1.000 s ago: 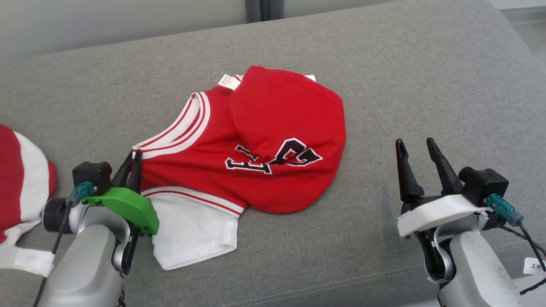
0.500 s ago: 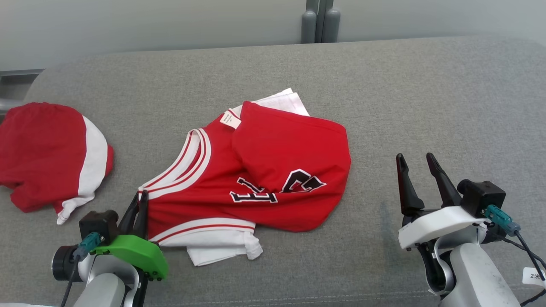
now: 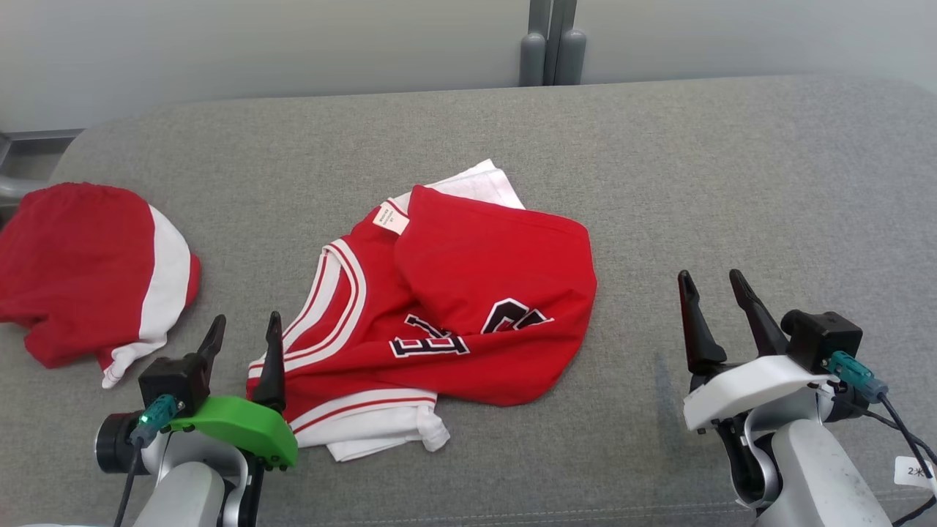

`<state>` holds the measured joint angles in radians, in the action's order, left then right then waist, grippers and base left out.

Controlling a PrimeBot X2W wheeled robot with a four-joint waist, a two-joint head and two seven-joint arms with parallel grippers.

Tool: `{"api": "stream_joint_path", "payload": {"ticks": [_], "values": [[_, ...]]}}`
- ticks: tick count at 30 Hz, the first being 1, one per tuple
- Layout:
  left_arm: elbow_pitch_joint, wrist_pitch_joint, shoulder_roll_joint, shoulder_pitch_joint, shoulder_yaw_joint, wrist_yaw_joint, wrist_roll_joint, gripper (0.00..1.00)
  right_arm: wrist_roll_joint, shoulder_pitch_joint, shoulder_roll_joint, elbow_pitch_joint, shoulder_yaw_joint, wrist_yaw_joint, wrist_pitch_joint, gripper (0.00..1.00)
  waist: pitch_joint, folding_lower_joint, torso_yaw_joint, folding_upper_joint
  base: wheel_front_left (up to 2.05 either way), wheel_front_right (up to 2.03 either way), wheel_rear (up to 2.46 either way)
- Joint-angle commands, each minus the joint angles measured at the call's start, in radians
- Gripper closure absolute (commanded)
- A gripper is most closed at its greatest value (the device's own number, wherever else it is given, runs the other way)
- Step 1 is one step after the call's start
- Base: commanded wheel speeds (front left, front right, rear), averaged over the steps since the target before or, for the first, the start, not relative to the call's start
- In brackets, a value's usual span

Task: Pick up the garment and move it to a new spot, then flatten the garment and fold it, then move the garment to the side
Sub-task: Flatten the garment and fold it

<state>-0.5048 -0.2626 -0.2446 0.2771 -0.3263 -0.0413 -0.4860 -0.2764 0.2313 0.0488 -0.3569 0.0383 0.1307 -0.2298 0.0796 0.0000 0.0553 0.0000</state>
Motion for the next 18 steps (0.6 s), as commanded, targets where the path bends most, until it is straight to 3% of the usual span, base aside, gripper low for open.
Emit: {"api": "stream_joint_path", "payload": {"ticks": [1,18], "values": [[0.009,-0.003,0.005,-0.010,0.012,0.001,0.021,0.00,0.008,0.004,0.003,-0.002,-0.003,0.000,0.005,0.00,0.000,0.0000,-0.002,0.0000,0.00,0.00,0.00],[0.284,-0.002,0.109,-0.154,0.199,0.018,0.212,0.00,0.021,0.066,0.033,-0.085,0.024,0.000,0.047,0.00,-0.008,0.0000,0.041,0.0000,0.00,0.00,0.00]]}}
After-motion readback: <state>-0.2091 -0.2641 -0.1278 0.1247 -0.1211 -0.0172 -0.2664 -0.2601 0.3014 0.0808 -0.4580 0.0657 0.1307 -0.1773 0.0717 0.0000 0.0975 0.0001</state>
